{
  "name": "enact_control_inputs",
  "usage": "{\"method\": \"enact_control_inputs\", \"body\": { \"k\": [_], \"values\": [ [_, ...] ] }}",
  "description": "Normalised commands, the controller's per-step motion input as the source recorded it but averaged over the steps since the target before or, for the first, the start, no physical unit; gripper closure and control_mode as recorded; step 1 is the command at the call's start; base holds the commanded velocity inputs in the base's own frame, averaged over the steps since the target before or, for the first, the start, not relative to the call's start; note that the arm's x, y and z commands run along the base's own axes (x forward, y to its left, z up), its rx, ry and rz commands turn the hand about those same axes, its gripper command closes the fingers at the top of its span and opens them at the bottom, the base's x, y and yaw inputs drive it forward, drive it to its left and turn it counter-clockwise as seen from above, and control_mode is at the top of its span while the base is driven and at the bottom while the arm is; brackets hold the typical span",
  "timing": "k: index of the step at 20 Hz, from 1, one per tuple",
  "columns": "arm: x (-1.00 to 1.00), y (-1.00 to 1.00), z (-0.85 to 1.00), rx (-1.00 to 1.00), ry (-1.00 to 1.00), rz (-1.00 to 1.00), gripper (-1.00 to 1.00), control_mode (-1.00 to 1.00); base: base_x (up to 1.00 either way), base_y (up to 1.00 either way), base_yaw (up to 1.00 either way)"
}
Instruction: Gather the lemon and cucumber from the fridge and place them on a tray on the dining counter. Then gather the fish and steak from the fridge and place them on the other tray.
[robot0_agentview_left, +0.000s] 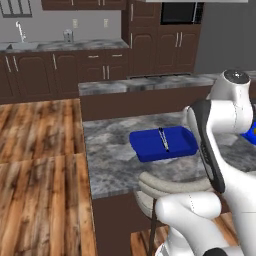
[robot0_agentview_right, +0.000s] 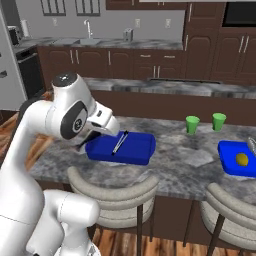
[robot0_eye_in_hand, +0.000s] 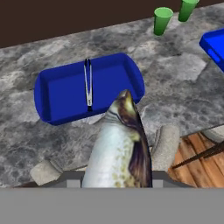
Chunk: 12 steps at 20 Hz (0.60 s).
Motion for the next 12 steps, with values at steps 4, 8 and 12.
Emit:
{"method": "enact_control_inputs", "body": {
  "k": [4,8,12],
  "values": [
    [0.71,-0.08,-0.63,0.0,0.04,0.06,1.0,-1.0,0.0,0.0,0.0],
    [0.66,-0.15,-0.62,0.0,0.05,0.04,1.0,-1.0,0.0,0.0,0.0],
    [0.51,-0.31,-0.56,0.0,0.03,0.0,1.0,-1.0,0.0,0.0,0.0]
  ]
}}
